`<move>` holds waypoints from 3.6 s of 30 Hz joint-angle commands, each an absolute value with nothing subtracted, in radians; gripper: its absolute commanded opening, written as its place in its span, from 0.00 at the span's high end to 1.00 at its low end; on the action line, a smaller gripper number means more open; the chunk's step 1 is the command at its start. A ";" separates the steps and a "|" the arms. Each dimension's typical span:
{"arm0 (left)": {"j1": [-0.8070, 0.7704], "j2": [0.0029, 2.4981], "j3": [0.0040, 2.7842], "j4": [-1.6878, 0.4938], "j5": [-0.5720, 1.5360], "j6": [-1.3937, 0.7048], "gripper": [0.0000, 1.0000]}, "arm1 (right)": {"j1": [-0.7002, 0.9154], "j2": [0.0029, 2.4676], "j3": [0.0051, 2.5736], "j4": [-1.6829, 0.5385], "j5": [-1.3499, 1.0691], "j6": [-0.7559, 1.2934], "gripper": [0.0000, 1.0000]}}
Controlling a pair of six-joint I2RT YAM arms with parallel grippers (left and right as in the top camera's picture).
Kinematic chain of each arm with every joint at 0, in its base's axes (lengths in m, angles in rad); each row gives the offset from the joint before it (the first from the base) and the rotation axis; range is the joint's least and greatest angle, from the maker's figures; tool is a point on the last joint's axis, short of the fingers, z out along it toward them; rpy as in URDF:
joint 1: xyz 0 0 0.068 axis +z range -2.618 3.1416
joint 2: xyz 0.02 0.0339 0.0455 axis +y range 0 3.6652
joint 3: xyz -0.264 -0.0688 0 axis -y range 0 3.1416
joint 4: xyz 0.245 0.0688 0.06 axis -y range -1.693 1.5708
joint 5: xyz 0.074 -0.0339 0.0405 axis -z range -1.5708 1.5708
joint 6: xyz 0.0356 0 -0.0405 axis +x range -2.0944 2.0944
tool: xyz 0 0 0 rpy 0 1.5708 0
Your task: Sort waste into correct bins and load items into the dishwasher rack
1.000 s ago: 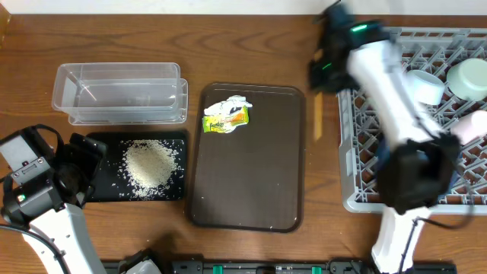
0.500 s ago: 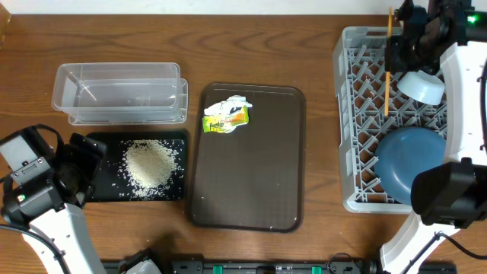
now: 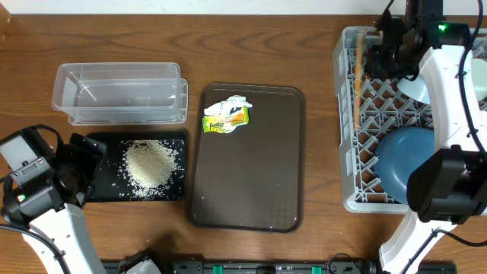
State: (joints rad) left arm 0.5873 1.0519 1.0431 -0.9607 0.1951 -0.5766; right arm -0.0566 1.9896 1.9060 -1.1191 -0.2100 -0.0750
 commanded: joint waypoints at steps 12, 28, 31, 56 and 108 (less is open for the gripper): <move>0.591 1.052 1.063 -0.960 0.182 -0.578 0.05 | 0.001 1.916 1.898 -1.169 -0.412 -0.030 0.31; 0.591 1.052 1.063 -0.960 0.182 -0.578 0.04 | 0.401 1.891 1.897 -1.074 -0.253 0.238 0.01; 0.591 1.052 1.063 -0.960 0.182 -0.578 0.05 | 0.450 1.893 1.897 -1.079 -0.084 0.233 0.01; 0.591 1.052 1.063 -0.960 0.182 -0.578 0.04 | -0.130 1.892 1.890 -1.346 0.253 0.441 0.01; -0.325 1.868 1.607 -0.941 0.253 -0.907 0.05 | -0.169 1.892 1.890 -1.346 0.253 0.441 0.01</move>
State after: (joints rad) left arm -0.3172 1.8286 1.5864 -0.9382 0.2699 -0.7704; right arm -0.1673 1.8843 1.8908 -1.3449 0.2436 0.4221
